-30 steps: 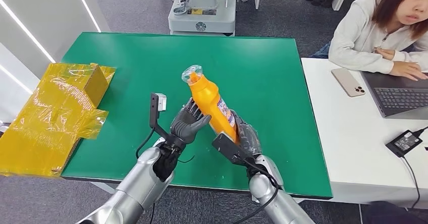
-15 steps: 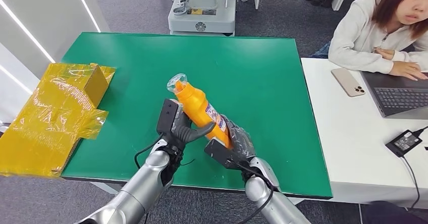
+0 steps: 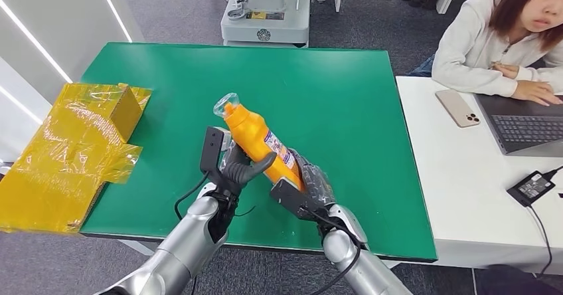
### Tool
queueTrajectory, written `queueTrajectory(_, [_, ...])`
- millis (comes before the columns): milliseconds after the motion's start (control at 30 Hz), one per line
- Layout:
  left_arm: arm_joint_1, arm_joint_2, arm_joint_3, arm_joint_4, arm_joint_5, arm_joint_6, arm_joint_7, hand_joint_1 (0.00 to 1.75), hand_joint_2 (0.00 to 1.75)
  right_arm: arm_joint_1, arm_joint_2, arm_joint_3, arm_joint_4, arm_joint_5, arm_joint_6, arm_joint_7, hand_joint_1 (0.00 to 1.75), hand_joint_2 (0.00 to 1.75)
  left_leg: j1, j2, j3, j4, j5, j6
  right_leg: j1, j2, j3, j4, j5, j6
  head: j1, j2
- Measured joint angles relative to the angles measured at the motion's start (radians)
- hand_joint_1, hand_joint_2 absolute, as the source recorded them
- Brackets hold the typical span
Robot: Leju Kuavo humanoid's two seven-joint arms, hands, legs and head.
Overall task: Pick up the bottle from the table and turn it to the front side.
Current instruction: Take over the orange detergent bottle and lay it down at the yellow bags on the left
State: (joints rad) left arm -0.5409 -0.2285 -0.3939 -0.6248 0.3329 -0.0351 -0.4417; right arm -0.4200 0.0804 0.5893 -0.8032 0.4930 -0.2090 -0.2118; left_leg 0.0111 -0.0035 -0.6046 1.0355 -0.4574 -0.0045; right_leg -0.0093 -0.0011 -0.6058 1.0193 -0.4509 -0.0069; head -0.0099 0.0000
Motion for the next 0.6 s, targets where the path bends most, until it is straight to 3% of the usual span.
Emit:
queueTrajectory(267, [-0.001, 0.001, 0.046, 0.000, 0.075, -0.093, 0.052, 1.75, 1.75, 0.011, 0.000, 0.008, -0.026, -0.002, -0.001, 0.009, 1.72, 1.75, 0.000, 0.000, 0.000, 0.000, 0.000, 0.000, 0.000, 0.000, 0.000, 0.000, 0.000, 0.000, 0.000, 0.000])
queueTrajectory(300, [-0.001, 0.001, 0.049, 0.000, 0.083, -0.107, 0.059, 1.75, 1.75, 0.016, 0.000, 0.007, -0.033, 0.001, -0.002, 0.011, 1.51, 1.75, 0.000, 0.000, 0.000, 0.000, 0.000, 0.000, 0.000, 0.000, 0.000, 0.000, 0.000, 0.000, 0.000, 0.000])
queueTrajectory(400, [-0.001, 0.001, 0.055, 0.000, 0.094, -0.131, 0.064, 1.75, 1.75, 0.027, -0.001, 0.004, -0.051, 0.009, -0.002, 0.012, 0.22, 1.75, 0.000, 0.000, 0.000, 0.000, 0.000, 0.000, 0.000, 0.000, 0.000, 0.000, 0.000, 0.000, 0.000, 0.000])
queueTrajectory(433, [-0.001, 0.001, 0.055, 0.000, 0.094, -0.136, 0.064, 1.75, 1.75, 0.031, -0.002, 0.003, -0.058, 0.011, -0.002, 0.011, 0.00, 1.75, 0.000, 0.000, 0.000, 0.000, 0.000, 0.000, 0.000, 0.000, 0.000, 0.000, 0.000, 0.000, 0.000, 0.000])
queueTrajectory(600, [-0.009, 0.002, 0.055, -0.003, 0.031, -0.121, 0.032, 1.75, 1.75, 0.075, -0.004, -0.021, -0.109, 0.012, 0.000, 0.008, 0.00, 1.75, 0.000, 0.000, 0.000, 0.000, 0.000, 0.000, 0.000, 0.000, 0.000, 0.000, 0.000, 0.000, 0.000, 0.000])
